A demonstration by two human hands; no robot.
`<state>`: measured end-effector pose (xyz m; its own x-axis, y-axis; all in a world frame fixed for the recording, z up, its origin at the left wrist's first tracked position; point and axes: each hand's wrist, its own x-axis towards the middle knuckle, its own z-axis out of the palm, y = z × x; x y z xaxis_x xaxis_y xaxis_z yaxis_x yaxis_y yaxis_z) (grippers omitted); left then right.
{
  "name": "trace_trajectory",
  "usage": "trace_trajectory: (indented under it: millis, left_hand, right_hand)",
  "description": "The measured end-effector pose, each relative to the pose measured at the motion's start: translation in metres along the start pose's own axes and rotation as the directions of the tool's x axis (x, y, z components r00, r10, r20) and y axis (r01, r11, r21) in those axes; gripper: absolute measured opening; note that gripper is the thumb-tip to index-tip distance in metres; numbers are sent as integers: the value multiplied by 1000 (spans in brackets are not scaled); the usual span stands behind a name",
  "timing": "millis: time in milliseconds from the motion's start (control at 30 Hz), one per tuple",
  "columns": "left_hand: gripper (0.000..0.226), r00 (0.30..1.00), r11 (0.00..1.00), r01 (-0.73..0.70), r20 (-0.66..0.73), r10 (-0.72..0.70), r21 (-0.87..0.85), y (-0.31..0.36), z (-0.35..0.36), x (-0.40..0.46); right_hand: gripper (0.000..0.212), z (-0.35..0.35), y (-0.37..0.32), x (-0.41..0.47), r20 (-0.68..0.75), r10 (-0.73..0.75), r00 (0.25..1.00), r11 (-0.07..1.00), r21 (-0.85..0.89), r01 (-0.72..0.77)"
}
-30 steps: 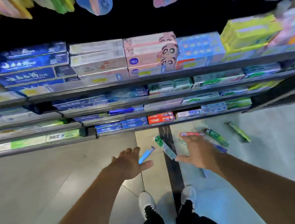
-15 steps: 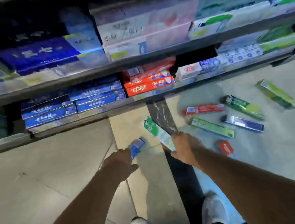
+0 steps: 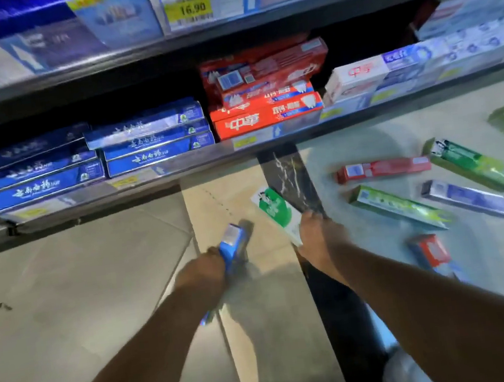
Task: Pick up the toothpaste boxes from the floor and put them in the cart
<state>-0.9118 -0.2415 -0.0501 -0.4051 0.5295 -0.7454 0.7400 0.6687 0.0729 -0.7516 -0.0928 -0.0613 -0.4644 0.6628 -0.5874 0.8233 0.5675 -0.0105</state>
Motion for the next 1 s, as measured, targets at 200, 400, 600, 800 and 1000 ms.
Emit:
trace_trajectory:
  millis: [200, 400, 600, 800, 1000]
  left_hand:
    - [41, 998, 993, -7, -68, -1, -116, 23, -118, -124]
    - [42, 987, 971, -160, -56, 152, -175, 68, -286, -310]
    - [39, 915, 920, -389, -136, 380, -52, 113, -433, -482]
    - [38, 819, 835, -545, -167, 549, 75, 182, -528, -576]
    - [36, 738, 752, -628, -152, 657, 203, 297, -549, -623]
  right_hand:
    - [63, -145, 28, -115, 39, 16, 999, 970, 243, -25]
    - [66, -348, 61, -282, 32, 10, 999, 959, 284, -18]
    - [69, -515, 89, -449, -41, 97, 994, 904, 422, -71]
    - [73, -590, 138, -558, -208, 166, 964, 786, 618, -2]
    - [96, -593, 228, -617, -248, 317, 916, 699, 714, -49]
